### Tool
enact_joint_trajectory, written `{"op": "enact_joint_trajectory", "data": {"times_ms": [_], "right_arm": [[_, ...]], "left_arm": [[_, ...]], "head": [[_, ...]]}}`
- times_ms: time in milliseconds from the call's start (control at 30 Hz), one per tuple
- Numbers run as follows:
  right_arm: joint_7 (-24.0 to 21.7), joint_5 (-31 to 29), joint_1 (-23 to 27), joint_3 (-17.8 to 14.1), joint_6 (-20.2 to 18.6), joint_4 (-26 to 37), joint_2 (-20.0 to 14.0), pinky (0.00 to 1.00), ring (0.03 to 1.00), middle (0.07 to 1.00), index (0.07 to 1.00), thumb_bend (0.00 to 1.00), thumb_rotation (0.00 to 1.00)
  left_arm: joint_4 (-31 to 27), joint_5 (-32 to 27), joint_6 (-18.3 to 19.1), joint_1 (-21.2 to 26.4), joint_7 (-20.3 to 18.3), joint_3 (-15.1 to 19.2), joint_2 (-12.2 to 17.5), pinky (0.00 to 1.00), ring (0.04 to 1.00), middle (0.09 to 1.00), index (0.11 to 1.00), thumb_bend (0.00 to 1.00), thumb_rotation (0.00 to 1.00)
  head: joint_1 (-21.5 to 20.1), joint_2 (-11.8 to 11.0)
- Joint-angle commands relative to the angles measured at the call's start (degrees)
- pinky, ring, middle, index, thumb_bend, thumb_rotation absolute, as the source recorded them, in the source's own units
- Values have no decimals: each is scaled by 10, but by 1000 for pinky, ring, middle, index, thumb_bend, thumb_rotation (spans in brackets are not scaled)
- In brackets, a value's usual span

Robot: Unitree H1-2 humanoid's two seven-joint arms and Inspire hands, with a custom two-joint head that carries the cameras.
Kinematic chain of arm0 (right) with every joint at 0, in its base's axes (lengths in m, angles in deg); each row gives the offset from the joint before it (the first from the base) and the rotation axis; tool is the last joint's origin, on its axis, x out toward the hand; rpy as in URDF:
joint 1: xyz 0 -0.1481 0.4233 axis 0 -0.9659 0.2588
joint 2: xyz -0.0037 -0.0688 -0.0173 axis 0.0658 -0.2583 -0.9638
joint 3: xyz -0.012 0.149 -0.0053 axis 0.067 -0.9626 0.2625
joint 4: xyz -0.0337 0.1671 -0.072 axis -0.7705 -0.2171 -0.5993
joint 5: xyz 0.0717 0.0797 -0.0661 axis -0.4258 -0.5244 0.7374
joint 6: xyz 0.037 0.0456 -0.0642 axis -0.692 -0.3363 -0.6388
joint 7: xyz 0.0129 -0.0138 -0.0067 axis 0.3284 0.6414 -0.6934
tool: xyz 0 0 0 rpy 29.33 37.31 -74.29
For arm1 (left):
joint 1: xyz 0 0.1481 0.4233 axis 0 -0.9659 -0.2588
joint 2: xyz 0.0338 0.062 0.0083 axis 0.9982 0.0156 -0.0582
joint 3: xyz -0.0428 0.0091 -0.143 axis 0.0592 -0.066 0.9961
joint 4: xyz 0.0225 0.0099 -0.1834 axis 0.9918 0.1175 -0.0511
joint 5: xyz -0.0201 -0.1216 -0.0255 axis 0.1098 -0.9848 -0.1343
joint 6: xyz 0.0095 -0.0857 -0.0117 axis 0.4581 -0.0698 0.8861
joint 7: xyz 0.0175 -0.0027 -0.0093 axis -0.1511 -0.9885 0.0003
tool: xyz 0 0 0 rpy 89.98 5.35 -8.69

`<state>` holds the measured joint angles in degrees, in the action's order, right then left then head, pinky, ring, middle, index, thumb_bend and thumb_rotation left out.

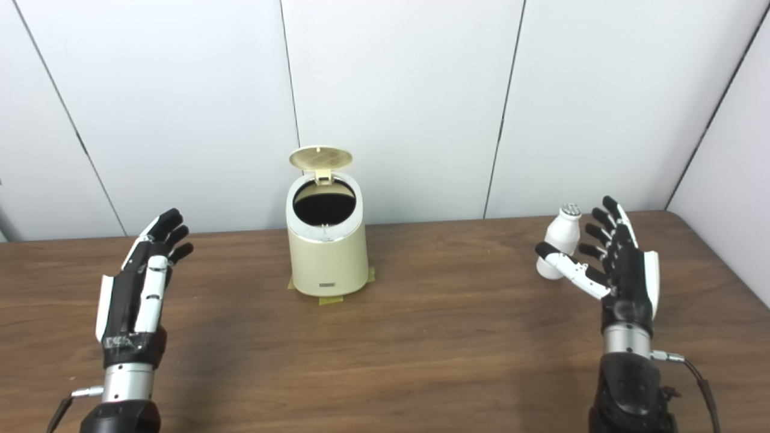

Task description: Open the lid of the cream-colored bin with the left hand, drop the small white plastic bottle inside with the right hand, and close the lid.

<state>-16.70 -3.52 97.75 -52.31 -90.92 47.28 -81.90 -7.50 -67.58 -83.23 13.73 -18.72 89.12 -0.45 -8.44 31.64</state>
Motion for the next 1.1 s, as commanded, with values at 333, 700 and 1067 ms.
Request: {"op": "enact_joint_trajectory", "data": {"times_ms": [333,700,1067], "right_arm": [[6,-5,28,-3,0,-11,-9,700,816,870,886,728,154],[14,15,37,7,-13,-21,-5,687,803,839,855,782,187],[20,32,52,13,-29,-45,-8,684,802,847,877,798,218]], "left_arm": [[-15,4,-16,21,-1,2,4,828,881,894,874,269,749],[-16,-8,-21,21,-8,4,10,835,888,899,877,277,722],[-26,-15,-5,20,-13,13,13,845,889,900,881,275,722]], "head": [[-4,5],[-20,7],[-49,8]]}}
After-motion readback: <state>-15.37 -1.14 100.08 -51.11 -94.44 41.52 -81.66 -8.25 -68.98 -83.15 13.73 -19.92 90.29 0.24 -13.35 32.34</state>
